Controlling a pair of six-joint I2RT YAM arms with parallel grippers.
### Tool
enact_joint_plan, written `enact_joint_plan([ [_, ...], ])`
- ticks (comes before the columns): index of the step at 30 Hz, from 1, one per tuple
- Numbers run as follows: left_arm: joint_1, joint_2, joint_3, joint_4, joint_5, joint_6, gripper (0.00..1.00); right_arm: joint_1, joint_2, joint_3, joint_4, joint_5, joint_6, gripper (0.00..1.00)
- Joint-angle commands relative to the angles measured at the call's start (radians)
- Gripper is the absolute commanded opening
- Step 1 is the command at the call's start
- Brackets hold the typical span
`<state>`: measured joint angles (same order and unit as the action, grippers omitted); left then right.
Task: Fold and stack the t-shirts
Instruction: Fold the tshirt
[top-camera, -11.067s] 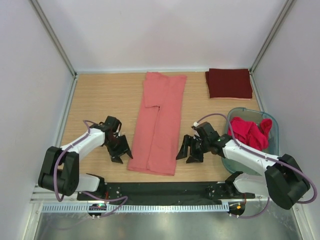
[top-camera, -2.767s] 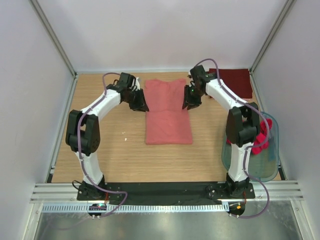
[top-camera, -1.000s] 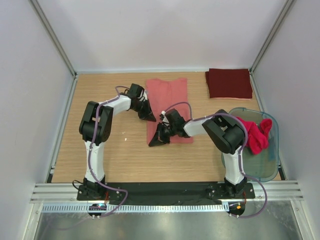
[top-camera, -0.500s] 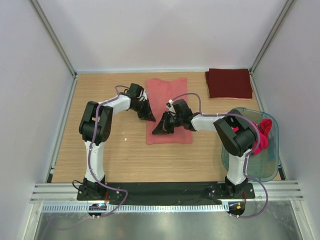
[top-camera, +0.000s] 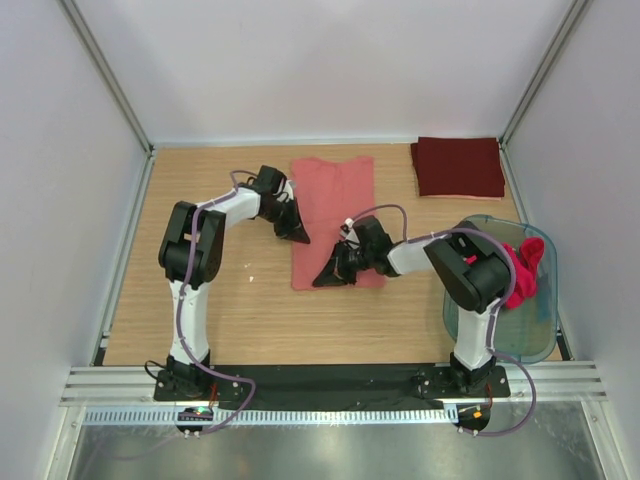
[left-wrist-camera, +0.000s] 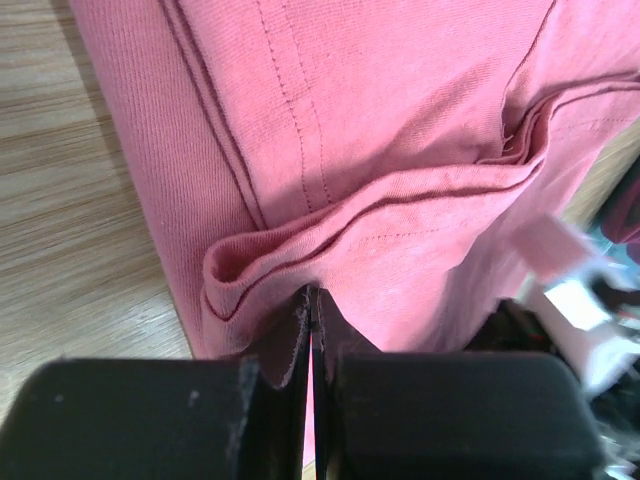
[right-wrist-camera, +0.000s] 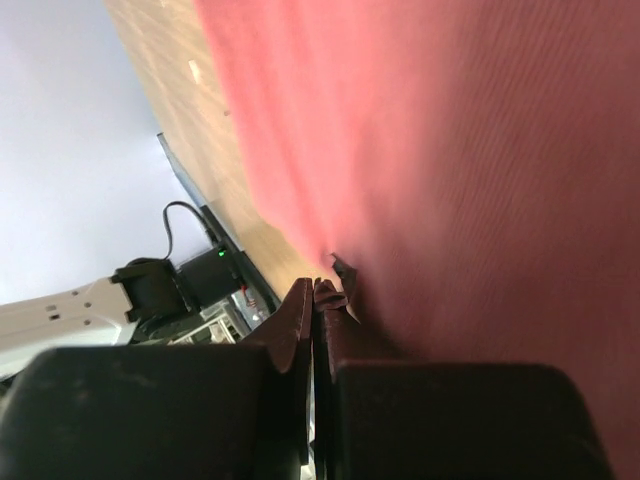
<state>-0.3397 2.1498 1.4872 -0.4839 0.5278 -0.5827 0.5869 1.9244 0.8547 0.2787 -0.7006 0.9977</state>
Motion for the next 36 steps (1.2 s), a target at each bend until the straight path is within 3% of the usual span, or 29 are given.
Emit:
enact_joint_plan([
  [1,0.022,0.033,0.013,-0.073,-0.103,0.069,0.00,-0.047,-0.138,0.053,-0.114,-0.002,-0.062,0.01],
  [6,0.022,-0.007,0.028,-0.091,-0.097,0.061,0.02,-0.120,-0.165,-0.014,-0.145,-0.019,-0.111,0.01],
  [14,0.002,-0.093,0.012,-0.096,-0.077,0.020,0.02,-0.144,-0.024,-0.172,0.057,-0.079,-0.122,0.01],
  [18,-0.021,-0.149,-0.016,-0.096,-0.071,0.012,0.02,-0.150,-0.103,-0.120,-0.068,-0.053,-0.182,0.01],
  [24,-0.044,-0.215,-0.056,-0.107,-0.062,0.021,0.02,-0.215,-0.261,-0.065,-0.401,0.006,-0.324,0.01],
  [30,-0.096,-0.160,-0.073,-0.084,-0.025,0.021,0.02,-0.332,-0.283,-0.160,-0.441,0.021,-0.398,0.01],
  [36,-0.099,-0.133,-0.139,-0.059,-0.074,0.040,0.02,-0.349,-0.240,-0.204,-0.490,0.093,-0.468,0.01],
])
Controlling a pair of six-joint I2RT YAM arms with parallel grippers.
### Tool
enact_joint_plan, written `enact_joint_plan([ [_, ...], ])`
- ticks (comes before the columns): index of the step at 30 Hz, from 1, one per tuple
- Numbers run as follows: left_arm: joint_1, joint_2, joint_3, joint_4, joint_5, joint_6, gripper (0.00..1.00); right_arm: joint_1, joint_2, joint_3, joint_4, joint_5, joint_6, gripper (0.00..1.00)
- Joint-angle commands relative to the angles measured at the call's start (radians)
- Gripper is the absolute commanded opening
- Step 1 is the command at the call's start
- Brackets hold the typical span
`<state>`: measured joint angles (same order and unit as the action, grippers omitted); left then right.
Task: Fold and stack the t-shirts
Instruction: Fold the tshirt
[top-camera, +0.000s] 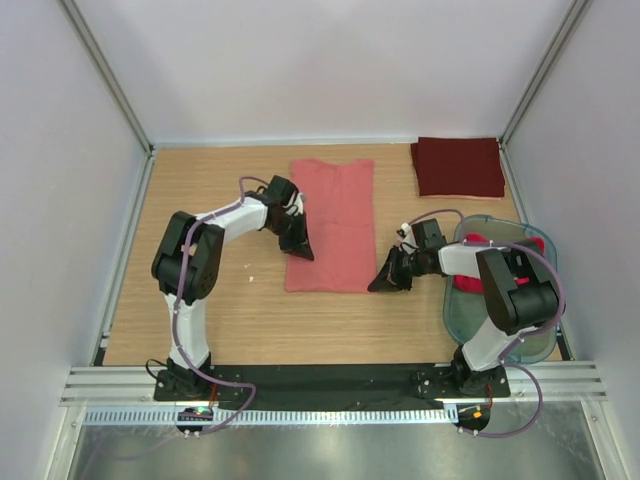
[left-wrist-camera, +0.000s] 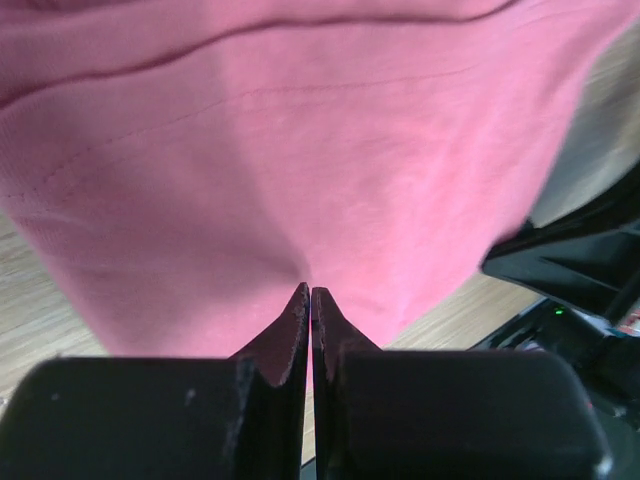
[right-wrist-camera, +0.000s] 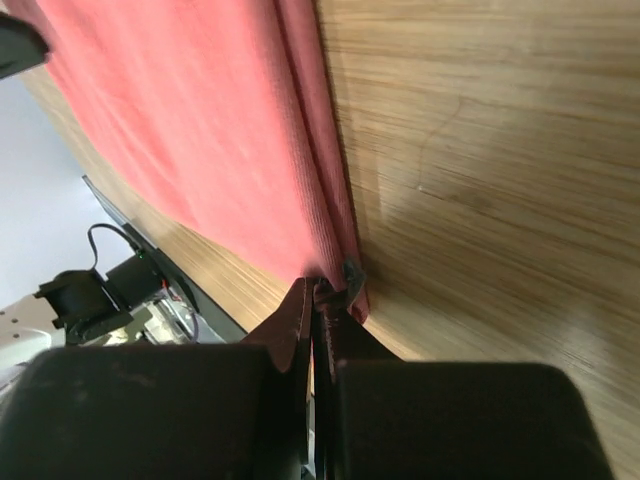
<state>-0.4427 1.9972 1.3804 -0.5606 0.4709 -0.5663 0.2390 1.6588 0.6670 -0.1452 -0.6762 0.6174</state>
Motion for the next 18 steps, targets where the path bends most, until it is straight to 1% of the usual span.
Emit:
enact_joint_plan([
  [1,0.006,0.028,-0.056,0.015,-0.026,0.032,0.02,-0.004,0.033,-0.017,-0.080,0.085,-0.100,0.01],
  [4,0.002,0.003,-0.102,0.004,-0.069,0.078,0.02,-0.010,0.032,-0.006,-0.137,0.102,-0.128,0.01],
  [6,0.001,-0.037,-0.125,0.005,-0.101,0.097,0.05,-0.010,-0.022,0.011,-0.187,0.118,-0.145,0.01],
  [7,0.002,-0.053,-0.133,0.004,-0.129,0.101,0.11,-0.010,-0.043,0.020,-0.210,0.125,-0.150,0.03],
  [9,0.002,-0.113,-0.142,-0.021,-0.147,0.105,0.18,-0.010,-0.092,0.066,-0.296,0.162,-0.166,0.06],
  [10,0.001,-0.139,-0.147,-0.027,-0.158,0.105,0.25,-0.012,-0.105,0.084,-0.325,0.173,-0.171,0.09],
  [12,0.001,-0.210,-0.162,-0.045,-0.175,0.102,0.34,-0.012,-0.143,0.131,-0.408,0.205,-0.191,0.13],
  [13,0.001,-0.234,-0.170,-0.051,-0.178,0.097,0.40,-0.012,-0.154,0.143,-0.428,0.213,-0.197,0.19],
  [15,0.001,-0.302,-0.199,-0.076,-0.184,0.095,0.45,-0.012,-0.180,0.167,-0.479,0.230,-0.223,0.29],
  [16,0.001,-0.319,-0.213,-0.085,-0.184,0.094,0.50,-0.012,-0.186,0.172,-0.490,0.236,-0.232,0.38],
  [18,0.002,-0.368,-0.250,-0.097,-0.164,0.083,0.52,-0.012,-0.189,0.178,-0.507,0.248,-0.246,0.45],
])
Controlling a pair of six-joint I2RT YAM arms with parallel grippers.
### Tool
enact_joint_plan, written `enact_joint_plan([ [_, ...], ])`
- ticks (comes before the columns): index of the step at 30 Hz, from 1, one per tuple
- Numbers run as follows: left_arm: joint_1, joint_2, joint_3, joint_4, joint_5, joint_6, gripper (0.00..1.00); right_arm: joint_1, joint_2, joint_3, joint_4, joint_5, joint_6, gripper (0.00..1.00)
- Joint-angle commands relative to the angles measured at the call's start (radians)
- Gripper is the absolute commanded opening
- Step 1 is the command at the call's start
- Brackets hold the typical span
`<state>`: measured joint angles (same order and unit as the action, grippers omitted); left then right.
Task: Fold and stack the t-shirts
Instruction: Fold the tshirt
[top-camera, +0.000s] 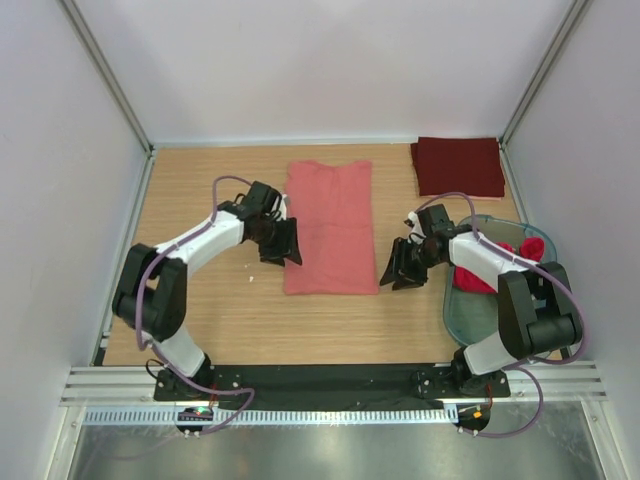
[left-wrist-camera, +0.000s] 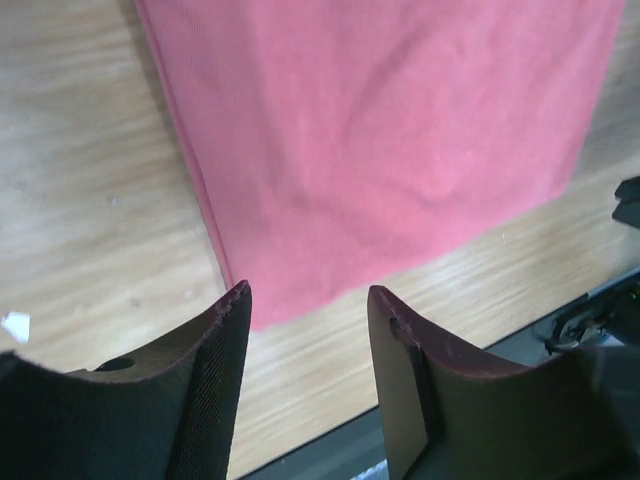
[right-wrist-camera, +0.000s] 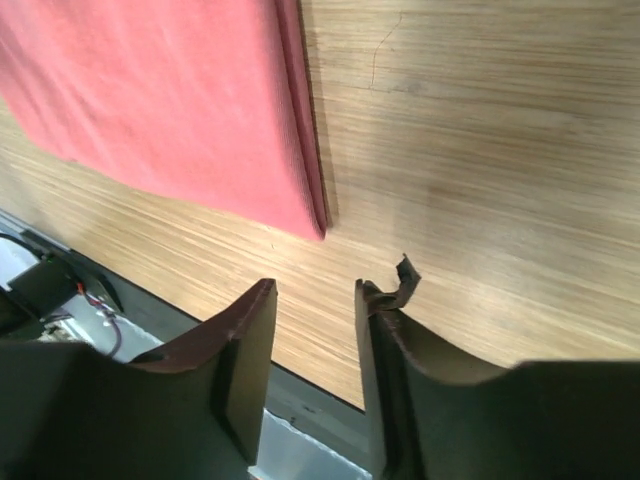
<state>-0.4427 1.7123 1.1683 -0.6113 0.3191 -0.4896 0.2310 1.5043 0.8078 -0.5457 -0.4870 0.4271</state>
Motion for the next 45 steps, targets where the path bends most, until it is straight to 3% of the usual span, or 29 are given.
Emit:
enact_joint_plan([
  [1,0.002,-0.098,-0.082,-0.044,0.000,0.002,0.53,-0.002,-0.032,0.039,-0.103,0.057,-0.066,0.50],
  [10,0.007,-0.186,-0.318,0.117,0.006,-0.084,0.60,-0.004,-0.024,0.007,-0.025,0.038,-0.047,0.58],
  [22,0.048,-0.072,-0.276,0.206,0.015,0.009,0.60,0.002,0.080,0.008,0.124,0.030,-0.040,0.59],
  [34,0.056,0.009,-0.311,0.309,0.104,0.002,0.57,0.048,0.171,0.054,0.156,0.100,-0.036,0.59],
  [45,0.050,0.110,-0.302,0.344,0.101,0.002,0.51,0.117,0.226,0.036,0.243,0.116,0.015,0.58],
])
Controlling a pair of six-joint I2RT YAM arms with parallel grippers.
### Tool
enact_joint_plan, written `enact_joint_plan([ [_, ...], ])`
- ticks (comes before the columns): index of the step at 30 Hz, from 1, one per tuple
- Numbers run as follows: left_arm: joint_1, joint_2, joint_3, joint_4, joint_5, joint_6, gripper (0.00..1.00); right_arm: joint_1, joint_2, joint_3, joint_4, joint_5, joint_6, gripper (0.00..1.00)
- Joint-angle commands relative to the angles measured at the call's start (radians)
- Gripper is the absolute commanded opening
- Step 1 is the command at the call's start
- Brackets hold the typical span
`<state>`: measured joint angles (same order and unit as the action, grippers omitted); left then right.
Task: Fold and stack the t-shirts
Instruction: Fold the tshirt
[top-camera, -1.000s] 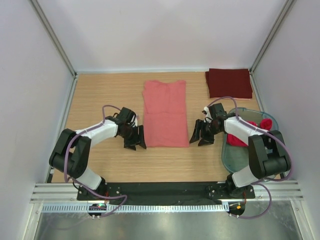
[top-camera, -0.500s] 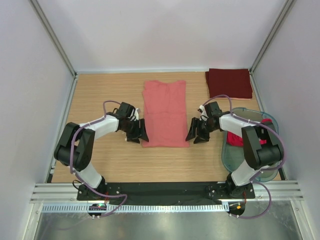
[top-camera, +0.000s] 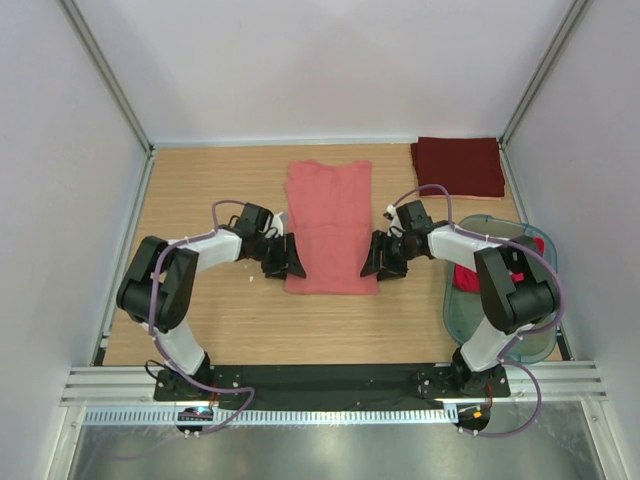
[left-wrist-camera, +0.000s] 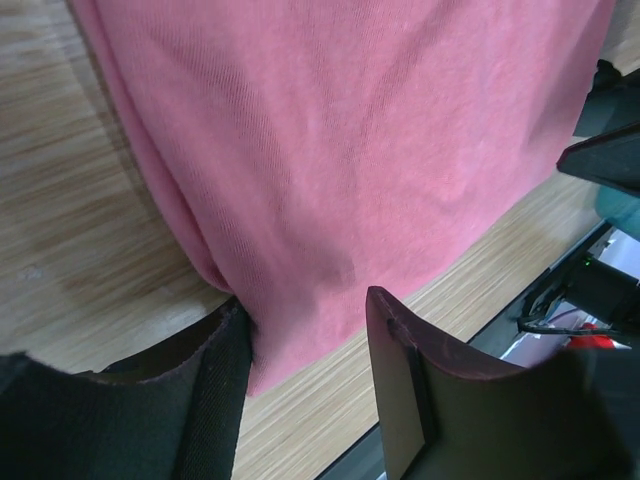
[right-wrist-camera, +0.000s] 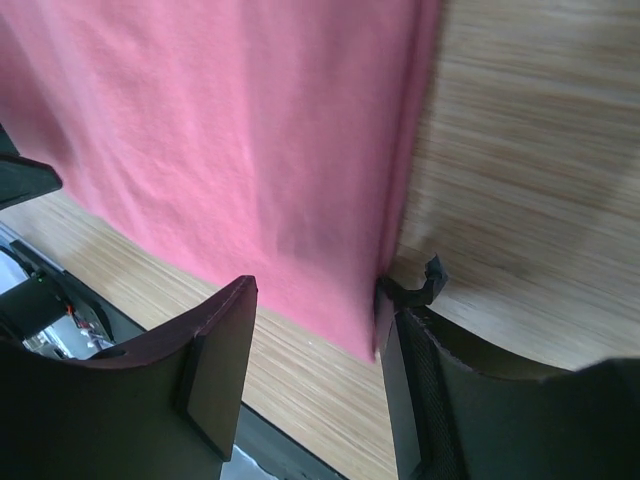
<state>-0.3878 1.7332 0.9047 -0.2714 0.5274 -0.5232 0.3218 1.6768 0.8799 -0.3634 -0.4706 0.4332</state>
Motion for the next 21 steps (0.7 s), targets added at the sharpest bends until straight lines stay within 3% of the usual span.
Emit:
enact_joint_plan([
  [1,-0.005,0.094,-0.036,0.005,-0.109,0.032,0.50,0.040,0.057,-0.042,0.073,0.096,0.016,0.58],
  [4,-0.005,0.108,-0.041,0.015,-0.106,0.025,0.45,0.054,0.076,-0.068,0.115,0.095,0.044,0.56],
  [7,-0.005,0.117,-0.041,0.021,-0.098,0.012,0.31,0.054,0.078,-0.091,0.148,0.095,0.077,0.50],
  [8,-0.005,0.115,-0.041,0.018,-0.101,0.012,0.28,0.053,0.074,-0.097,0.161,0.096,0.084,0.43],
  [13,-0.002,0.085,-0.058,0.008,-0.113,0.003,0.06,0.054,0.020,-0.110,0.144,0.122,0.099,0.29],
  [14,-0.002,0.078,-0.070,0.008,-0.112,0.000,0.00,0.053,0.003,-0.108,0.133,0.121,0.095,0.20],
  [17,-0.002,0.042,-0.111,0.009,-0.110,-0.003,0.00,0.053,-0.017,-0.116,0.132,0.087,0.088,0.01],
  [21,-0.002,-0.024,-0.176,0.003,-0.109,-0.029,0.00,0.054,-0.081,-0.140,0.136,0.032,0.107,0.01],
])
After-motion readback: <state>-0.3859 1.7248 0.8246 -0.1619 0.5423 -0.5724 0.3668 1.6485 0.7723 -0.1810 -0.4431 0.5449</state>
